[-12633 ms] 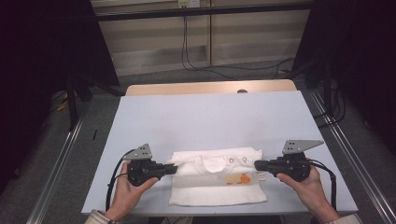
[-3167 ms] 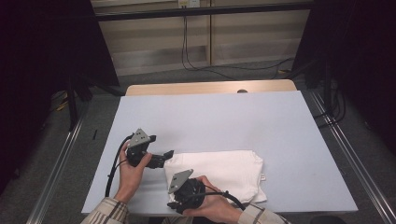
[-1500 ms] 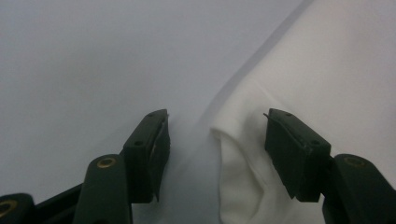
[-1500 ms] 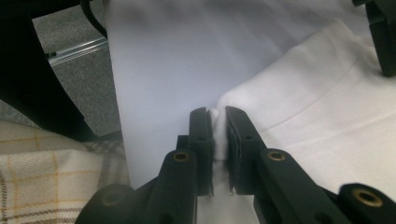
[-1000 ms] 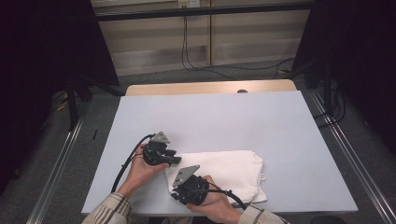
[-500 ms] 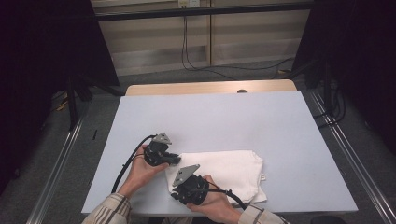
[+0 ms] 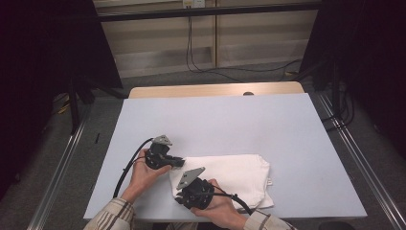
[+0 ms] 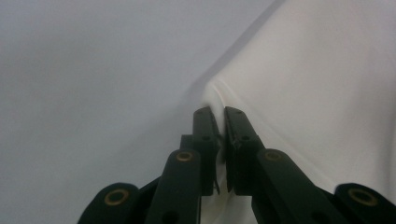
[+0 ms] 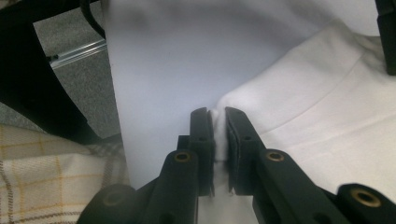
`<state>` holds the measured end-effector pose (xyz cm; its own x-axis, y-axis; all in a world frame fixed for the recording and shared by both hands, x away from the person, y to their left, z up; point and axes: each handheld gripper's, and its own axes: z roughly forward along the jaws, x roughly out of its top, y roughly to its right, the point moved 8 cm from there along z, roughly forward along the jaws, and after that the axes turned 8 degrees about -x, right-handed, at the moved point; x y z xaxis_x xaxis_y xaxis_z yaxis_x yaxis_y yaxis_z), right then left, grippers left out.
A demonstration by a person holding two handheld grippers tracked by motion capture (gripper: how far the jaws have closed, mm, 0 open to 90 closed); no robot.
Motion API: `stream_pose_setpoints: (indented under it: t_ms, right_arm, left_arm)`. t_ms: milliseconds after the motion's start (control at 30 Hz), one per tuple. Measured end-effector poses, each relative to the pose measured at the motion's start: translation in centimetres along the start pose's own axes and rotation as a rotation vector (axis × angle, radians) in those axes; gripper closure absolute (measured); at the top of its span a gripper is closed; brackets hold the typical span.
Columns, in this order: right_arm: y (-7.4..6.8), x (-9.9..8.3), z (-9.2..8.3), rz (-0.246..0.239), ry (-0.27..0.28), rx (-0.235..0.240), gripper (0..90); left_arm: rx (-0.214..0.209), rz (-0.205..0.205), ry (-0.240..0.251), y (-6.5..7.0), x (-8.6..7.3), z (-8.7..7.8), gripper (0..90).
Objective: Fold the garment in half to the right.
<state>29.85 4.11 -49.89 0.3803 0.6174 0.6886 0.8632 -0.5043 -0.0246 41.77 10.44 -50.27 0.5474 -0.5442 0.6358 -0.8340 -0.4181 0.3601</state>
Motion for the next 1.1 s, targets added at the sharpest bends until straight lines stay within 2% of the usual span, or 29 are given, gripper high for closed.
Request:
stream_pose_setpoints:
  t_ms: [167,267,333,400,600,767,967,1100]
  right_arm:
    - [0.1,0.4,-0.6,0.015,0.018,0.003,82.7]
    - [0.3,0.7,-0.9,0.02,0.033,0.0,82.7]
    - [0.3,0.8,-1.0,0.034,0.04,0.003,82.7]
    - [0.4,0.9,-1.1,0.038,0.046,0.002,82.7]
    - [0.4,1.2,-1.3,0.057,0.064,0.0,82.7]
    - [0.5,1.5,-1.6,0.052,0.072,-0.003,82.7]
    - [0.8,2.4,-2.3,0.056,0.088,-0.007,82.7]
    - [0.6,2.5,-2.0,0.05,0.092,-0.012,82.6]
  left_arm:
    - [-0.009,-0.005,0.027,0.0,0.2,-0.3,84.2]
    - [-0.026,-0.036,0.067,-0.1,0.5,-0.6,84.2]
    - [-0.013,-0.034,0.085,-0.1,0.5,-0.7,84.3]
    - [-0.005,-0.035,0.084,0.0,0.6,-0.6,84.4]
    - [-0.025,-0.059,0.116,-0.1,0.9,-1.0,84.5]
    - [-0.04,-0.081,0.123,-0.4,1.0,-1.2,84.5]
    - [-0.036,-0.097,0.136,-0.6,1.0,-1.5,84.5]
    - [-0.037,-0.104,0.15,-0.7,1.1,-2.0,84.5]
